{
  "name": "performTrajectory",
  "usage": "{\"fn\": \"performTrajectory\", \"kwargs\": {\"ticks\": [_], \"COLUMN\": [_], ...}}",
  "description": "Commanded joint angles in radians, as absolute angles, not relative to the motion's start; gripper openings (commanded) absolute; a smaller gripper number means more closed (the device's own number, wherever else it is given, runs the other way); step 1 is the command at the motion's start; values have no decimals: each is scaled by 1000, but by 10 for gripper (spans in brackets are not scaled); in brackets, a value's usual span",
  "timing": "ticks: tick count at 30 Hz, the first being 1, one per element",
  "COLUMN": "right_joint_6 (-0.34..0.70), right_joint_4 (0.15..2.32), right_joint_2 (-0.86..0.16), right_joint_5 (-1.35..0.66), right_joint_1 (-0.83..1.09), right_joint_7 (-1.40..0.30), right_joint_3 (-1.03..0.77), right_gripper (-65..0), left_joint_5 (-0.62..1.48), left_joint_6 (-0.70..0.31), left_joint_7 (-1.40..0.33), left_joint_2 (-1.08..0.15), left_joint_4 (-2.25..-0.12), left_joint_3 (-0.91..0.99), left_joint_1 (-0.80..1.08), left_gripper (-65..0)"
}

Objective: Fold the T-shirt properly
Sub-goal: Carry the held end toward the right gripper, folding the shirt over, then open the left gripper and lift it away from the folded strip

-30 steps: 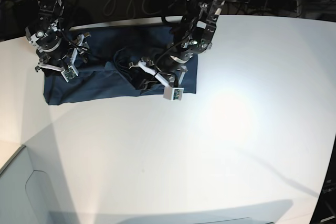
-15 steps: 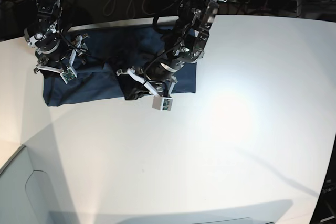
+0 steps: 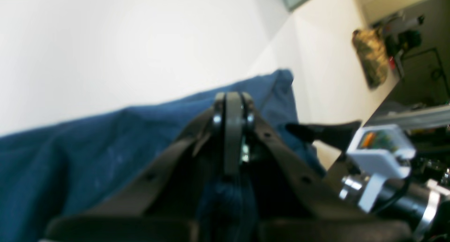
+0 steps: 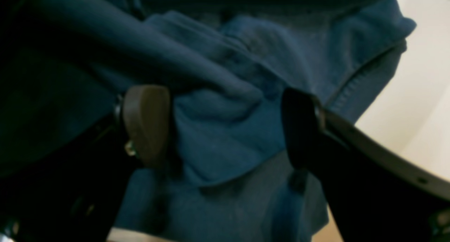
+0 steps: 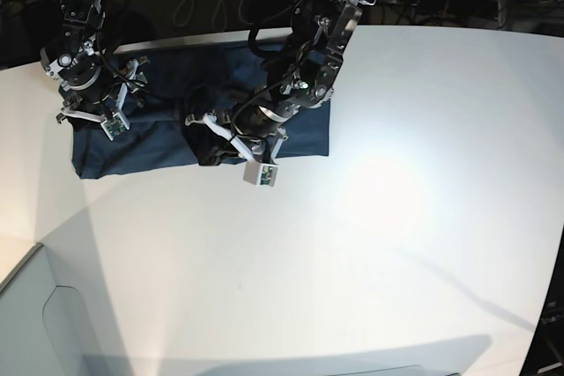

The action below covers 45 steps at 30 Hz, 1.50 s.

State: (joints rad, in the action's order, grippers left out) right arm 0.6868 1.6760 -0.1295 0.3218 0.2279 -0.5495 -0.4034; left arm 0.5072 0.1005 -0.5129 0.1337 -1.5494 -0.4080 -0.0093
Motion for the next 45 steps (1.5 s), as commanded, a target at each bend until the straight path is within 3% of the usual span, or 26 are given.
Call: {"fn": "performTrajectory", "kwargs": {"ticks": [1, 8, 12, 24, 29, 34, 37, 45], "right_joint_6": [698, 698, 698, 698, 698, 698, 698, 698], "right_joint_4": [1689, 1689, 1689, 1696, 1778, 1934, 2011, 2103], "right_joint_2": [-140, -140, -140, -140, -140, -134, -102, -30], "right_joint_5": [325, 325, 325, 325, 325, 321, 321, 321], "right_joint_1": [220, 220, 220, 220, 219, 237, 275, 372], "right_joint_7": [-544, -544, -544, -541, -538, -545, -545, -539], "right_joint_3": [-407, -407, -407, -407, -415, -412, -409, -263], "right_gripper": [-177, -177, -177, -177, -177, -175, -173, -175], "left_joint_5": [521, 526, 526, 529, 539, 693, 756, 855], "left_joint_6": [90, 90, 90, 90, 88, 85, 85, 88], "left_joint_7": [-493, -501, -501, -493, -492, -490, -490, -492], "left_joint_2": [150, 156, 156, 157, 157, 157, 143, -74], "left_joint_4": [-1552, -1514, -1523, -1520, -1524, -1557, -1632, -1794], "left_joint_3": [-410, -409, -410, -409, -401, -394, -349, -93], "left_joint_1": [-39, -59, -58, -61, -61, -79, -79, -4], "left_gripper": [-650, -650, -582, -576, -448, -312, -301, -301]}}
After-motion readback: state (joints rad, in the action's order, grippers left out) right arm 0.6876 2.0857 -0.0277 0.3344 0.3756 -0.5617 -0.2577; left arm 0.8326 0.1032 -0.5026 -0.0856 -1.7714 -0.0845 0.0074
